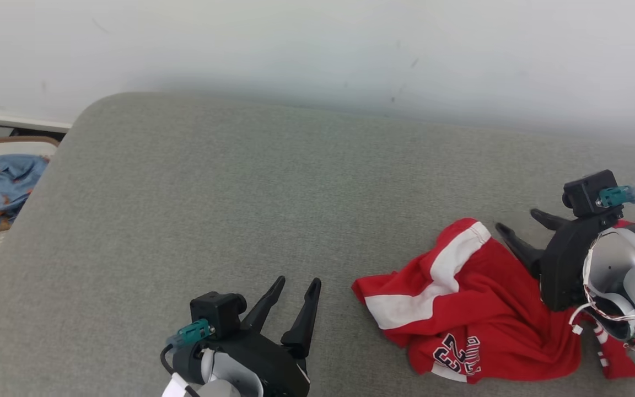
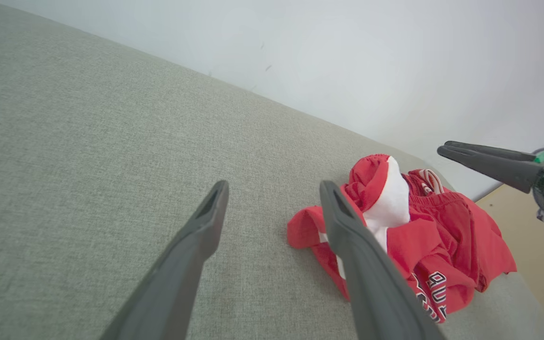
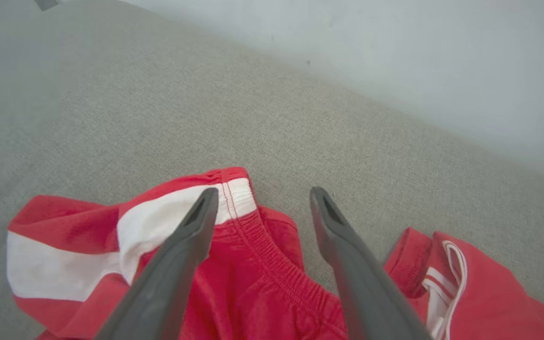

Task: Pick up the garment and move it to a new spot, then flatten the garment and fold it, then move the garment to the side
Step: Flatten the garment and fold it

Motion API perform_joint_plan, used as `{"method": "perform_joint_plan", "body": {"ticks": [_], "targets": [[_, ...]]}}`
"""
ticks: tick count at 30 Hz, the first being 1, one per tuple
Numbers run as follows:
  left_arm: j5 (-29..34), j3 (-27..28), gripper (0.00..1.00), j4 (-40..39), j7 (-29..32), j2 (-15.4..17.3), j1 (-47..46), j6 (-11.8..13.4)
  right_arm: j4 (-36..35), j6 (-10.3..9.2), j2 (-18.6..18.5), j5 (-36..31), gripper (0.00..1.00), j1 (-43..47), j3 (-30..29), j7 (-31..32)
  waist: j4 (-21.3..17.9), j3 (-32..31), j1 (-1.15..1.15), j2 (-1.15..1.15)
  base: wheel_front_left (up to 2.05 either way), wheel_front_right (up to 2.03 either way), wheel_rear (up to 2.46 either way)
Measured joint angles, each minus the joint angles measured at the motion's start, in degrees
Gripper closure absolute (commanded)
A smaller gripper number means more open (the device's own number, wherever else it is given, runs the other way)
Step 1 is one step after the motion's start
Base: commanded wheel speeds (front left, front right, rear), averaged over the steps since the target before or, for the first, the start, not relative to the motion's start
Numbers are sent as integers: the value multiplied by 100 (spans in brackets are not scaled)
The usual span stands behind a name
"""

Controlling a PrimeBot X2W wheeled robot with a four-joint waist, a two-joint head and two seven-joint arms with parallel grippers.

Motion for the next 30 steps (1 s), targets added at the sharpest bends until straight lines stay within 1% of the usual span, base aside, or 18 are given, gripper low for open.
{"method": "perform_joint_plan", "body": {"ticks": [5,7,13,21,22,23,24,30], "targets": [[0,-37,0,27,0,-59,-39,-46,535,98,-116,11,0,-149,168,555,241,61,0,0,0,0,0],[0,-32,0,43,0,-58,-65,-48,676,100,-124,32,0,-204,216,702,333,88,0,0,0,0,0],[0,-16,0,73,-3,-74,-92,-49,907,191,-36,138,0,-572,314,1021,528,181,0,0,0,0,0],[0,-18,0,114,-27,-149,-154,-92,1226,244,-46,178,0,-681,513,1411,663,283,0,0,0,0,0],[0,-21,0,124,-27,-157,-168,-92,1254,244,-49,202,1,-686,513,1439,679,291,0,0,0,0,0],[-1,-16,0,132,-30,-166,-179,-92,1292,245,-48,209,70,-709,528,1451,695,298,0,0,0,0,0],[-4,-13,0,144,-35,-171,-183,-92,1329,252,-46,211,100,-754,555,1456,707,303,1,0,0,0,0],[-10,-10,0,231,-62,-196,-186,-98,1406,291,-43,252,100,-956,597,1428,733,295,0,0,0,0,0]]}}
